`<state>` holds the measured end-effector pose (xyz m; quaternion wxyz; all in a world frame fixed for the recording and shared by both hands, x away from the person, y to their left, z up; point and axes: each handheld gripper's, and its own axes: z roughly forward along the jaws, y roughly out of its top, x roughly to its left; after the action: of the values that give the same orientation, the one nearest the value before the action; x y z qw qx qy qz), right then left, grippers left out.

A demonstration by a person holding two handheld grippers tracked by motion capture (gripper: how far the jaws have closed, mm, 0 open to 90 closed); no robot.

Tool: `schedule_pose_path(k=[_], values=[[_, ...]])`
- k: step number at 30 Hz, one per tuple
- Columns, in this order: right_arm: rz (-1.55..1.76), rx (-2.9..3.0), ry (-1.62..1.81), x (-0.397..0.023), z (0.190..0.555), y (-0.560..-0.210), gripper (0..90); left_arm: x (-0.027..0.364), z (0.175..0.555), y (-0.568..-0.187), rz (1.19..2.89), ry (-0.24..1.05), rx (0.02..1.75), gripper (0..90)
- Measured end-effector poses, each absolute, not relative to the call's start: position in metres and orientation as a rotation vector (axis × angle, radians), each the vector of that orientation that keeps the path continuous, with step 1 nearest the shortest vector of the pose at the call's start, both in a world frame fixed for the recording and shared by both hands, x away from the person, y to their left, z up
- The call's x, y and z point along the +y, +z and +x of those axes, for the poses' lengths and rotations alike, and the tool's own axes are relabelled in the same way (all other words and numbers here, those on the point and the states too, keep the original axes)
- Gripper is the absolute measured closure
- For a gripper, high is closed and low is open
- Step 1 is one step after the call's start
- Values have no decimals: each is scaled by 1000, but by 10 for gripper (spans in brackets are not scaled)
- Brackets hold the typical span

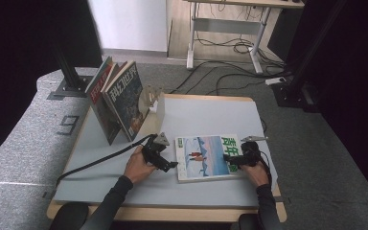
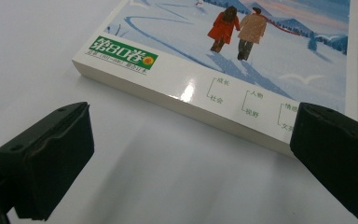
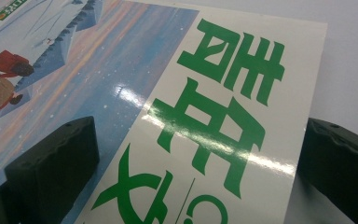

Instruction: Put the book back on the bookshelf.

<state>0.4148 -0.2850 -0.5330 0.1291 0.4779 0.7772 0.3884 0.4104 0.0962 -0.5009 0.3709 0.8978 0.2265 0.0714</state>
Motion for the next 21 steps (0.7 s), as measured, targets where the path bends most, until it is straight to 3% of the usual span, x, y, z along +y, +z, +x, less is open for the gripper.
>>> schedule_pose_path(k=[21], values=[[1347,2316,1130,-259,408,-532,0,89,422,-499,2330,203,579,0]])
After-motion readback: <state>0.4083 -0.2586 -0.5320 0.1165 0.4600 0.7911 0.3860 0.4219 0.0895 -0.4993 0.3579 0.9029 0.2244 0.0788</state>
